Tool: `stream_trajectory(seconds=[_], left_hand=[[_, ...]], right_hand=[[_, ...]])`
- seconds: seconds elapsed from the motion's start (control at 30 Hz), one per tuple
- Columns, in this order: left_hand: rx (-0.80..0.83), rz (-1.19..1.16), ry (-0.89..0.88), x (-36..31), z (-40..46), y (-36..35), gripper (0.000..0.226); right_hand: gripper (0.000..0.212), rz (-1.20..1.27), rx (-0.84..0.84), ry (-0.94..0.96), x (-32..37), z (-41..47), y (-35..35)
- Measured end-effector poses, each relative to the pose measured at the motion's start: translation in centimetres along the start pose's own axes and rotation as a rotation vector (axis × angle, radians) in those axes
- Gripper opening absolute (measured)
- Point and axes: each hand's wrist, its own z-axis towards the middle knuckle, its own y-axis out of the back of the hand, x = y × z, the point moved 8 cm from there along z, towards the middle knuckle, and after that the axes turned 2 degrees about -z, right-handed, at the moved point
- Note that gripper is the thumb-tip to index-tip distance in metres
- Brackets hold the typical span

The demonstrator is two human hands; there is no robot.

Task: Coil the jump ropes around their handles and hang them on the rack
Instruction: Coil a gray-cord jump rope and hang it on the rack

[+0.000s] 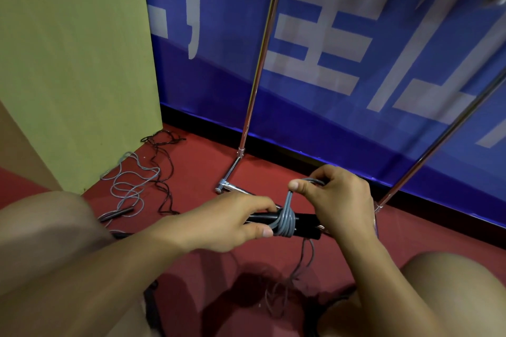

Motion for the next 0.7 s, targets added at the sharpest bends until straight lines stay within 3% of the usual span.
stream_trajectory(seconds=[0.2,0.33,0.53,0.63,0.7], left_hand=[[0.056,-0.381,-0.035,-1.5,-0.1,0.9,0.022],[0.134,-0.555,-0.021,-1.6,-0.4,0.6,0.025],[0.194,-0.718,-0.068,-2.7,-0.7,0.5,0.038],[0.184,-0.813,-0.126,-3.3,-1.1,1.1,0.028],[0.123,-0.913,-0.129,-3.4,-1.1,1.7,0.024]], right_hand=[[0.065,0.117,-0.001,-0.051,-0.6,0.5,0.9],[0.068,0.234,0.105,-0.072,-0.7,0.8,0.5],[0.049,0.429,0.232,-0.070,-0.8,0.7,-1.0],[0.034,0.621,0.375,-0.071,-0.1,0.1,-2.8],[0.022,0.549,0.419,0.021,0.7,-0.4,-3.3]])
